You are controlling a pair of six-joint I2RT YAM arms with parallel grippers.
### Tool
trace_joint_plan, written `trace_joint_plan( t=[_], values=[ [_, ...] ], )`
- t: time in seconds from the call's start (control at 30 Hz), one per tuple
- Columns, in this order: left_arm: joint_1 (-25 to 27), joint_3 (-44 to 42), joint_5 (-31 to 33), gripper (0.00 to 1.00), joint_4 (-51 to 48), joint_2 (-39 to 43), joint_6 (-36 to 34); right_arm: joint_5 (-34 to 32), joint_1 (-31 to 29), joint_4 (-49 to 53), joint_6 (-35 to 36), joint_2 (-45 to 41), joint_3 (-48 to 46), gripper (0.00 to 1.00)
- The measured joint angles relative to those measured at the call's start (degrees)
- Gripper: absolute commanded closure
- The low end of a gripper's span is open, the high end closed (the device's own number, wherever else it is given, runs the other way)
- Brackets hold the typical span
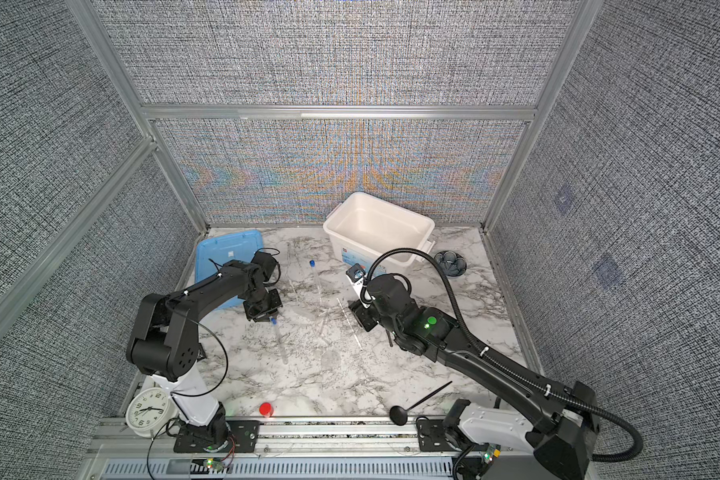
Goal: Organize the chemistry lab equipment
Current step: 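Lift the tube with the left gripper toward the right gripper while the right arm approaches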
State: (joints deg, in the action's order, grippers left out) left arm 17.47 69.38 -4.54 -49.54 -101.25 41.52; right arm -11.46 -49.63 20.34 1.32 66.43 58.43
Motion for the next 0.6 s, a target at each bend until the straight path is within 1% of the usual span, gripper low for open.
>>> trace_joint_plan(
  t=[0.17, 0.3, 0.47, 0.6],
  values=[
    [-0.09, -0.31, 0.07, 0.64, -1.27, 1.49, -0.70, 1.22, -2.32, -0.87, -2.12, 3.76, 1.68, 0.41],
    [-0.20, -0.33, 0.09, 0.61, -1.46, -0.20, -0.98, 1.25, -4.17, -1.73, -2.80, 5.95, 3.30, 0.41],
    [-0.22, -0.33, 0.07, 0.60, -1.07, -3.13, -1.01, -0.28, -5.90, -2.05, -3.13, 6.49, 3.78, 0.41],
    [-0.22, -0.33, 0.31, 0.62, -0.57, -4.57, -0.96, -1.62, -6.84, -2.27, -3.10, 6.78, 3.93, 0.41]
  ],
)
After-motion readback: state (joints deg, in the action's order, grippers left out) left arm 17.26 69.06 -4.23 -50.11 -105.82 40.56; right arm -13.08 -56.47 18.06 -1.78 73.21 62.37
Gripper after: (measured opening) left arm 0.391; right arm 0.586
